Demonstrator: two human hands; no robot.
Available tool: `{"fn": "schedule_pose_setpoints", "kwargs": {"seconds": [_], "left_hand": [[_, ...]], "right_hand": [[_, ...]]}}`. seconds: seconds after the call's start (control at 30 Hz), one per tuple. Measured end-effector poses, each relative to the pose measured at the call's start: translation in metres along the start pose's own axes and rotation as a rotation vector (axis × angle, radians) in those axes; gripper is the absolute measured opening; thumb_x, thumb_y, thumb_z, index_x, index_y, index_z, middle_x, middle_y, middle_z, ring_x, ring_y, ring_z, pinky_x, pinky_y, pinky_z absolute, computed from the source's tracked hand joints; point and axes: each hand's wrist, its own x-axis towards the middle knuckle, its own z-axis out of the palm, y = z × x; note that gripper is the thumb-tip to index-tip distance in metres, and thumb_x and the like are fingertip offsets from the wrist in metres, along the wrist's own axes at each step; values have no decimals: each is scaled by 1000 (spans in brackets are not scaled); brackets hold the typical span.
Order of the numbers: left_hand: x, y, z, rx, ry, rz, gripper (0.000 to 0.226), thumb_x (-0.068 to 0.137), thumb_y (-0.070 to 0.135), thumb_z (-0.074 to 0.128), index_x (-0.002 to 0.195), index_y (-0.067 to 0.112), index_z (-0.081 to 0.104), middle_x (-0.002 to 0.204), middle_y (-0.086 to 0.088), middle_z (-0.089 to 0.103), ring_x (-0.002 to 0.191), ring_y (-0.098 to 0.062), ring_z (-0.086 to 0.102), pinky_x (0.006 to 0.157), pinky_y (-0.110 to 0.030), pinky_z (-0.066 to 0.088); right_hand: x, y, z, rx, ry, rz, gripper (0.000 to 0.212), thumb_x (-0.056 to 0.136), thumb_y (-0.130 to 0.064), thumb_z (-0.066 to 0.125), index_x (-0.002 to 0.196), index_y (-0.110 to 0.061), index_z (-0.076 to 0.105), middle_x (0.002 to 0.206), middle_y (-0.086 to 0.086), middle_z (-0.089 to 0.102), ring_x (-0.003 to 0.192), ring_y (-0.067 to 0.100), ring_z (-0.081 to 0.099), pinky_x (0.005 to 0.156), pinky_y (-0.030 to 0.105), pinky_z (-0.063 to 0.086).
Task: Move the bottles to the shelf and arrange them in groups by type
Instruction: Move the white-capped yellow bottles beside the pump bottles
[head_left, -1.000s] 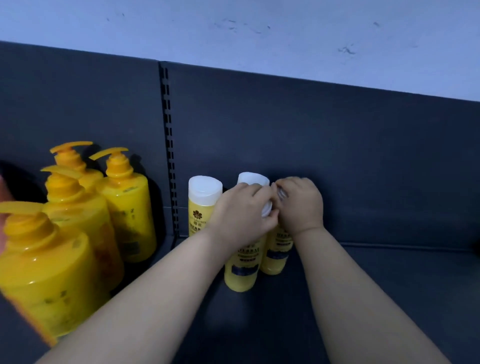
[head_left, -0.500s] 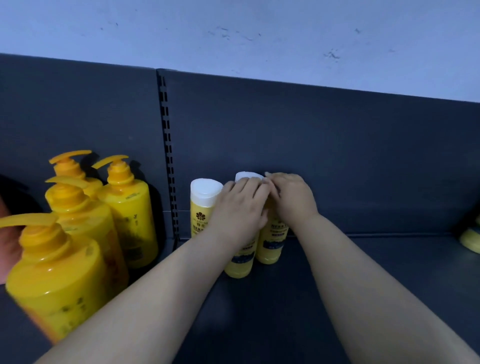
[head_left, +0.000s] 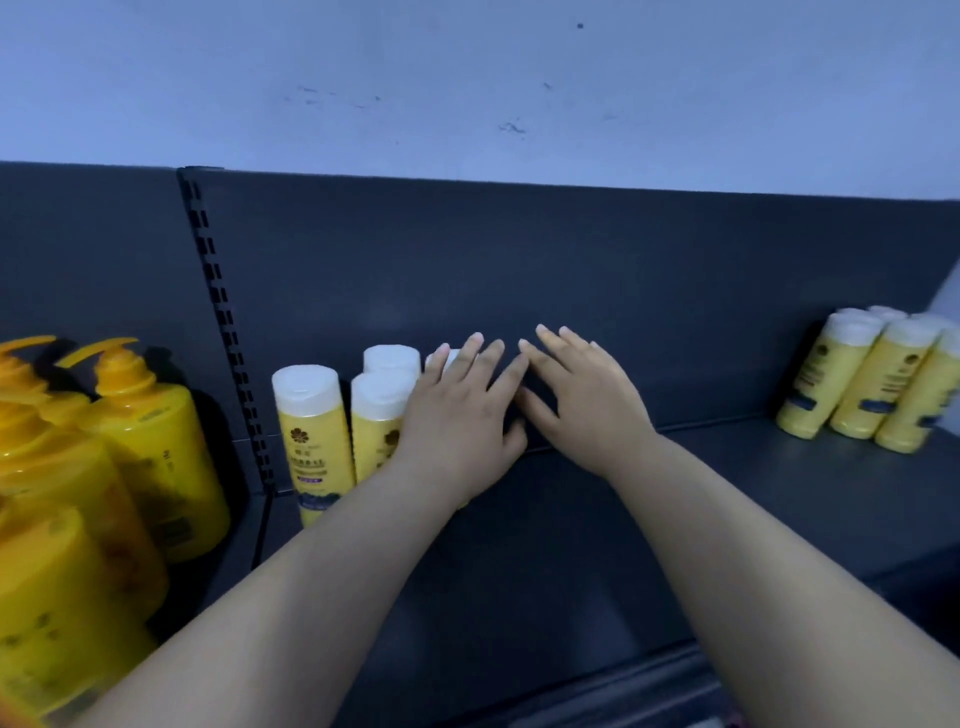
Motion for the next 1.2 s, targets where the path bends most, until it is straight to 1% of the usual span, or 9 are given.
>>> {"fn": "schedule_pose_setpoints", "kwargs": {"seconds": [0.07,0.17,0.3,0.43,0.53,0.63,0.7,0.9,1.2], "left_hand": [[9,27,0,-4,-17,12,65,91,44,39,149,23,18,156,-2,20,145,-20,8,117,-39,1],[19,75,7,-45,-57,34,64,93,48,35,149,24,16,157,0,16,145,-17,5,117,-37,0],[29,161,26,-105,-110,53,63,93,50,32,149,26,14,157,1,14,145,-16,4,118,-37,1],[45,251,41,-152,-125,102,63,94,51,30,149,28,10,158,2,13,145,-15,2,119,-37,2],[48,312,52,-166,-143,137,63,95,51,28,149,29,7,158,2,11,145,-15,1,119,-38,2],[49,351,58,-150,-185,170,62,95,52,25,149,29,4,158,2,8,145,-15,-1,118,-38,1],[56,369,60,-149,-190,183,62,96,52,24,149,29,3,158,2,8,145,-15,-2,118,-38,1],[79,405,63,-174,-128,237,62,95,50,27,150,29,6,158,2,11,145,-15,1,119,-38,1],[112,402,81,-212,-96,230,62,95,51,26,149,29,6,158,3,12,145,-14,2,119,-37,1]], "right_hand": [[-20,26,-11,-38,-33,19,60,93,-54,28,146,-25,31,156,-1,23,145,18,15,118,38,13],[-54,69,-30,-58,-49,48,60,94,-54,28,147,-26,28,156,-2,21,145,17,13,118,38,11],[-111,140,-60,-84,-79,96,72,85,-63,14,147,-28,26,156,-3,21,145,16,13,117,36,10],[-169,215,-88,-122,-159,171,62,94,-57,28,149,-30,17,158,-5,13,146,15,6,119,36,9],[-211,266,-104,-142,-171,241,62,94,-56,30,149,-31,16,158,-5,12,146,15,6,118,34,10],[-238,301,-110,-125,-189,302,63,94,-56,30,149,-30,14,158,-3,13,146,16,7,118,36,11],[-250,316,-112,-92,-193,326,63,94,-57,30,150,-30,14,158,-3,13,146,15,7,118,36,11],[-263,346,-112,-32,-176,350,62,94,-56,32,149,-31,15,158,-6,12,146,14,6,119,35,11],[-237,365,-101,-35,-199,366,62,95,-55,32,149,-31,16,158,-4,13,146,15,8,118,36,12]]}}
